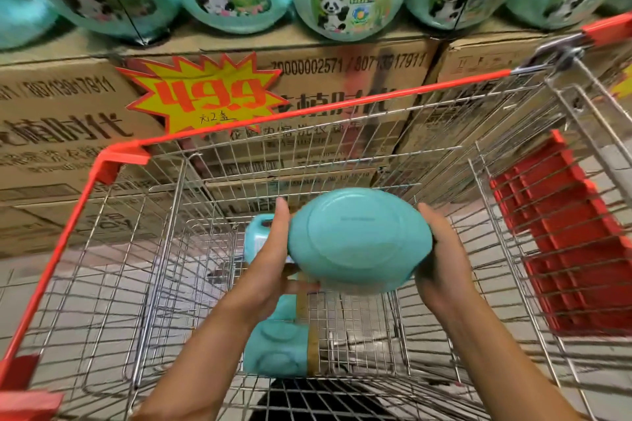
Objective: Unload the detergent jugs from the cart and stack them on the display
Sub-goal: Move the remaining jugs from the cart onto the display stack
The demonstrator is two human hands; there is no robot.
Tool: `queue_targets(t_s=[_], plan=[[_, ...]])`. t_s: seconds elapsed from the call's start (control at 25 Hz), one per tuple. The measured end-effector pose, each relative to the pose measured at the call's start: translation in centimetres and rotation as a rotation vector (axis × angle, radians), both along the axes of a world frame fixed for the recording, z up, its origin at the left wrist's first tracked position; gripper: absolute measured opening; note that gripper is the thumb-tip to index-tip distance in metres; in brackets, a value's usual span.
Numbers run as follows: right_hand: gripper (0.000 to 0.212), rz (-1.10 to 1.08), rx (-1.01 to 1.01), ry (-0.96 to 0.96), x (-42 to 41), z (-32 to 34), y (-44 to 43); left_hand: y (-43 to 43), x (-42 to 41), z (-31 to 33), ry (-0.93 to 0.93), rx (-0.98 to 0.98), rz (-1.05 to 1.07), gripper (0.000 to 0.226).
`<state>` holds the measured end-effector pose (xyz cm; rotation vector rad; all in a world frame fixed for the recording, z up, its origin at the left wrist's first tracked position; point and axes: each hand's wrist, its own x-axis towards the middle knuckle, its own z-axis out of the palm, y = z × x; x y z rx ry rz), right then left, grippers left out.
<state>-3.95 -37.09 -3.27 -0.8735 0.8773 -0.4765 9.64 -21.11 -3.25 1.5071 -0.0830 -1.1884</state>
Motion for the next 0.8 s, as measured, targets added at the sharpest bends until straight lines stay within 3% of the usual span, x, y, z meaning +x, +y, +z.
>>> queue_targets(t_s=[0.12,0.24,0.36,0.48,0.6,0.64,0.72,0.8], plan=[[0.015,-0.005,-0.146,0.116,-0.4,0.5,0.6,-0.3,-0.5,0.1,0.064,-0.06,0.071,0.06],[0.007,0.011,-0.228,0.104,-1.0,0.6,1.0,-0.7,-1.7,-0.1,-0.104,-0.171,0.193,0.05],[0.039,-0.033,-0.067,0.124,-1.5,0.4,1.3,-0.6,-2.6,-0.1,-0.25,-0.249,0.264,0.053],[0.035,0.03,0.049,0.103,-1.5,1.1,1.8,0.3,-2.4,0.1,-0.35,-0.344,0.159,0.08],[0.034,-0.001,-0.098,0.121,-1.5,2.1,1.7,1.8,-1.2,0.4,-0.236,-0.367,0.041,0.111],[0.036,0.0,-0.163,0.109,-1.5,2.3,1.8,2.2,-1.0,0.7,-0.165,-0.367,0.036,0.112],[0.036,0.039,-0.327,0.078,-1.1,2.9,2.4,2.6,-0.8,1.0,-0.096,-0.356,0.136,0.094],[0.031,0.064,-0.445,0.04,-0.4,3.1,3.5,3.0,-1.3,1.5,-0.14,-0.329,0.284,0.081]])
